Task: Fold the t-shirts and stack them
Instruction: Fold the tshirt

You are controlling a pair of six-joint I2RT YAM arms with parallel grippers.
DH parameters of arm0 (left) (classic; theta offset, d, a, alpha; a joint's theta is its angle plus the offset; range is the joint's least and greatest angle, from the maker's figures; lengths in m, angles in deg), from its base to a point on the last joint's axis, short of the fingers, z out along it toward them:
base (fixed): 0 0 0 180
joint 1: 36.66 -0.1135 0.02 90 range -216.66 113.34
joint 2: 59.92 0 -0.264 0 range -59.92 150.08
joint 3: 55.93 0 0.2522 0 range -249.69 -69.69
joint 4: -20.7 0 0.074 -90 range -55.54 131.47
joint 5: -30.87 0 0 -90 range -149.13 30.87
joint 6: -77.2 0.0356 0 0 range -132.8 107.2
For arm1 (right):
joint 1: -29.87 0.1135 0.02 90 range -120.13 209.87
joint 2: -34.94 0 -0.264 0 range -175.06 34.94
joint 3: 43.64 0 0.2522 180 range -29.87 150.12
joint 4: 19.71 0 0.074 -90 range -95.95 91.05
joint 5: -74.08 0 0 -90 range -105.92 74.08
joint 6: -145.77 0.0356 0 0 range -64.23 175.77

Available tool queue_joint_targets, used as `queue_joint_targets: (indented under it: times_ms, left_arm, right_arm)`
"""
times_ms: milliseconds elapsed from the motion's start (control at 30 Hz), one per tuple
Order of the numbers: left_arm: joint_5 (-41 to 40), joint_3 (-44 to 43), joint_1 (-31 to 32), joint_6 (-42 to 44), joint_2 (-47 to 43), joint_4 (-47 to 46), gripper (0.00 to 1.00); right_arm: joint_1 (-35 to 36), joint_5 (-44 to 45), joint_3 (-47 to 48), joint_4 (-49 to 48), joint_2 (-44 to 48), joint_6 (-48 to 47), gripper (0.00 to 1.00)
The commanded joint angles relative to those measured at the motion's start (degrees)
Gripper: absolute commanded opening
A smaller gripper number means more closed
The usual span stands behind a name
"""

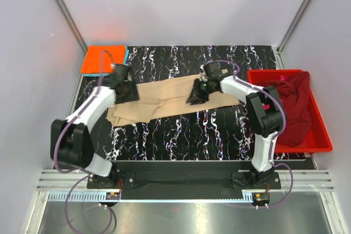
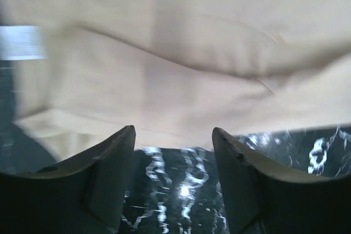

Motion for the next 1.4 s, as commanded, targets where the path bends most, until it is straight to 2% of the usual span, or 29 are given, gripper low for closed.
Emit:
queue_joint_targets:
  times_ms: [0, 67, 133, 167, 200, 233, 300, 467, 667, 733, 1067, 1367]
  left_arm:
    - [3.2, -0.2, -9.8, 3.7, -7.1, -0.1, 0.65]
    - [4.8, -0.2, -15.3, 4.0, -6.9, 0.6, 0.65]
    - [9.9, 1.9, -19.8, 3.3, -6.4, -2.0, 0.65]
    - [12.4, 2.6, -24.8, 2.8, -5.7, -2.4, 0.65]
    - [17.6, 3.7, -27.2, 1.8, -4.2, -2.9, 0.62]
    - [19.4, 4.4, -29.1, 1.7, -3.8, -4.0, 0.62]
    - [22.9, 6.0, -32.2, 1.1, -3.0, -6.8, 0.61]
    - [25.0, 8.6, -33.3, -1.4, -2.7, -11.3, 0.61]
    - [25.3, 9.8, -35.4, -1.9, -3.8, -10.9, 0.61]
    - [24.6, 10.1, -35.5, -2.7, -5.0, -10.8, 0.61]
    - [25.6, 15.2, -35.5, -5.6, -10.4, -11.7, 0.61]
    - [26.4, 15.7, -35.3, -5.5, -11.4, -11.7, 0.61]
  right_arm:
    - [6.3, -9.4, 2.7, -14.7, -1.4, 9.8, 0.38]
    - [9.6, -11.1, 2.7, -19.7, -3.7, 14.3, 0.45]
    - [12.7, -13.0, 2.3, -26.2, -5.4, 20.2, 0.50]
    - [13.8, -13.4, 1.7, -32.3, -6.7, 22.6, 0.64]
    - [14.7, -13.3, 1.3, -33.8, -7.3, 24.9, 0.67]
    - [15.7, -12.9, 1.6, -34.1, -8.0, 25.2, 0.68]
    - [18.2, -10.8, 1.5, -34.0, -9.4, 25.7, 0.66]
    - [22.3, -1.7, -0.8, -32.9, -9.4, 26.2, 0.60]
    - [25.4, 3.1, -1.9, -32.8, -11.2, 29.2, 0.55]
    - [26.3, 5.4, -1.4, -31.6, -11.7, 29.8, 0.50]
    - [28.3, 13.9, -1.6, -32.8, -13.7, 35.2, 0.40]
    - [28.8, 14.4, -0.4, -31.9, -15.9, 36.0, 0.32]
